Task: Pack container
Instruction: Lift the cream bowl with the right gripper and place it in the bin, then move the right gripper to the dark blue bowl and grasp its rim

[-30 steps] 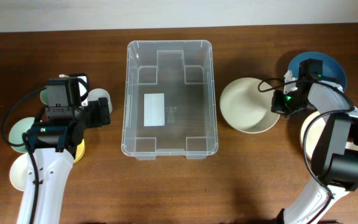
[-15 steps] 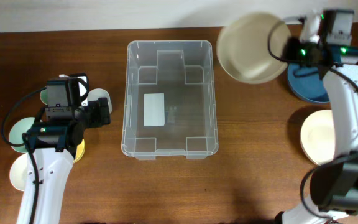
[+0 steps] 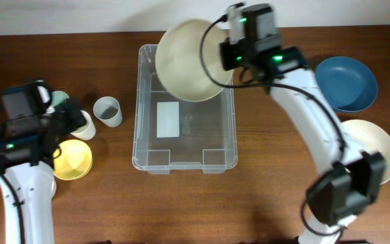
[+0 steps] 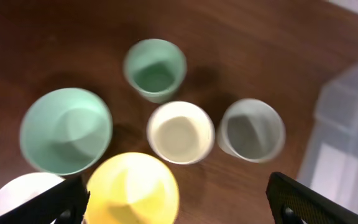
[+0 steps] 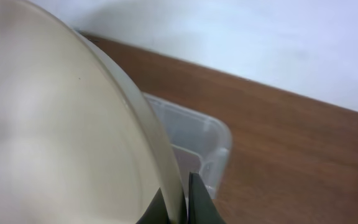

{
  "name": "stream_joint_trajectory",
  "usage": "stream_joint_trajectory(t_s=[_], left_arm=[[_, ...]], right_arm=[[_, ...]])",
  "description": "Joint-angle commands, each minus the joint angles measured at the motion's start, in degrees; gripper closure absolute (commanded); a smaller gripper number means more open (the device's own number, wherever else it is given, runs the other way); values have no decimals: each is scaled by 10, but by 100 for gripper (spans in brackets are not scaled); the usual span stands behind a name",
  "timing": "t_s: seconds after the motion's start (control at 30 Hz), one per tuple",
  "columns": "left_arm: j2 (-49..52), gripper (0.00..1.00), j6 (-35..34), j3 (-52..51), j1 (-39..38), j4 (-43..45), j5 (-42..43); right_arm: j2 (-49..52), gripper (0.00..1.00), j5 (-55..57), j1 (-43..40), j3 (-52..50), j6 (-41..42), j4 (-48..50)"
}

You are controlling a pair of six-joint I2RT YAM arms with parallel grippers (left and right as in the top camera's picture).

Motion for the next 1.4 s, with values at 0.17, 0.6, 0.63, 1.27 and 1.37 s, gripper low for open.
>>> stream_joint_trajectory(t_s=[0.17,0.6,0.63,1.27,1.37], left_arm=[[0,5,-20,12,33,0,16],[0,1,-20,12,33,0,16],[0,1,-20,12,33,0,16],[0,0,-20,12,33,-1,17],[0,1,-20,12,33,-1,17]], right_arm=[[118,96,30,32,3,-14,14],[133,55,29,47,7,-27,9],[125,52,29,47,11,-33,5],[62,29,152,-219,69,-84,-160],[113,29,151,-245,69,-84,-185]])
